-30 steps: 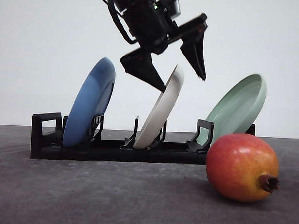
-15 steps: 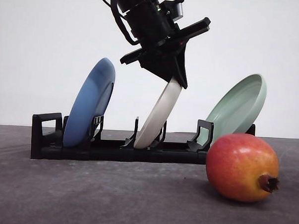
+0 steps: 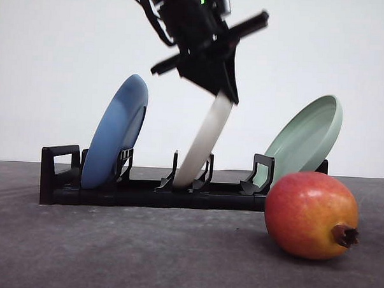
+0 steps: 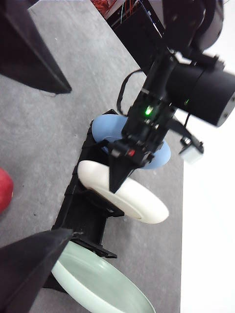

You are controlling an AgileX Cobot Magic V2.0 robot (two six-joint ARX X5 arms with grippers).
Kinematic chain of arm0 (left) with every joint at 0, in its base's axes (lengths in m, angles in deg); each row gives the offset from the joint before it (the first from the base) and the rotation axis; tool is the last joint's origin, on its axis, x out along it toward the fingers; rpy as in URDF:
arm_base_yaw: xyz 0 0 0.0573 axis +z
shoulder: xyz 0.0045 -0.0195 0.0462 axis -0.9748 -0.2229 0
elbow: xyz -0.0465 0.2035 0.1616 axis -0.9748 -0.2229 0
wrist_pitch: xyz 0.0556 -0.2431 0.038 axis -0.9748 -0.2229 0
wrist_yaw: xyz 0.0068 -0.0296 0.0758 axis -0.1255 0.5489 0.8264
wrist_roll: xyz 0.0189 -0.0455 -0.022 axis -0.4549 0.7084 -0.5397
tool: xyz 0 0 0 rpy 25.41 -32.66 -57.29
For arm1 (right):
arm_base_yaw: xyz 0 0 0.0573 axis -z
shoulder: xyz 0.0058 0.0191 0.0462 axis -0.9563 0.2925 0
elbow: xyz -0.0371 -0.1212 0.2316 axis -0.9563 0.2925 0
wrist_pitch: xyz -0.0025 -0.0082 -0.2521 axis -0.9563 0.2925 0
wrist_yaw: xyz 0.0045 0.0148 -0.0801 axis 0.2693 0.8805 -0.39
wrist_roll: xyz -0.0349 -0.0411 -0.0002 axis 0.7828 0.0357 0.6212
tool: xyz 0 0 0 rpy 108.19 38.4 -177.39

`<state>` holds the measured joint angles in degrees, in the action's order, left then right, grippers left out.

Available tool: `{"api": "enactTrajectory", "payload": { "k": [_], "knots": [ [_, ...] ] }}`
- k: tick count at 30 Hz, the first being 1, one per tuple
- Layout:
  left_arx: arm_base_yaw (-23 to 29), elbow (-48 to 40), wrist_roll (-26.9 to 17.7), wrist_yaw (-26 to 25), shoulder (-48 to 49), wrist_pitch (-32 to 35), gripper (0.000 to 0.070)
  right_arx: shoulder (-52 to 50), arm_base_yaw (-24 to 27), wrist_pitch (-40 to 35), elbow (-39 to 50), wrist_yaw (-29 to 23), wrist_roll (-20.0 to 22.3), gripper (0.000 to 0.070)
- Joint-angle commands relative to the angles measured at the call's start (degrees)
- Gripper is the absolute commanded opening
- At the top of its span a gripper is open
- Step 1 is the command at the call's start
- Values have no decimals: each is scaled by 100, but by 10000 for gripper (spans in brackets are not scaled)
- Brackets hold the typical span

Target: Place pomegranate in white plate

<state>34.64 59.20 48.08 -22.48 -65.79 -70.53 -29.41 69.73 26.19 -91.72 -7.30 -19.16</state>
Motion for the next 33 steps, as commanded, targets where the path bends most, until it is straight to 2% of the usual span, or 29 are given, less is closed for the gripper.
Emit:
{"api": "enactTrajectory", "payload": {
  "k": [1, 7, 13, 15, 21, 25, 29, 33],
  "knots": [
    [-144, 162, 0, -15, 256, 94, 0, 22, 2, -37, -103, 2, 4, 556],
    [-458, 162, -4, -59, 998, -171, 0, 22, 2, -37, -103, 2, 7, 556],
    [-1099, 160, -205, 32, 1664, -1468, 0, 22, 2, -37, -103, 2, 4, 556],
    [-1379, 160, -243, 286, 1787, -1963, 0, 22, 2, -37, -103, 2, 4, 556],
    [-2380, 99, -363, 1575, 1851, -3190, 0, 22, 2, -31, -103, 4, -2, 556],
    [-2951, -280, -269, 2107, 1851, -3366, 0, 22, 2, -31, -103, 4, -4, 555],
    [-3247, -906, -84, 2400, 1849, -3382, 0, 22, 2, -31, -103, 4, -16, 555],
    [-3418, -1689, 85, 2684, 1808, -3064, 0, 22, 2, -31, -103, 4, -103, 556]
  ]
}}
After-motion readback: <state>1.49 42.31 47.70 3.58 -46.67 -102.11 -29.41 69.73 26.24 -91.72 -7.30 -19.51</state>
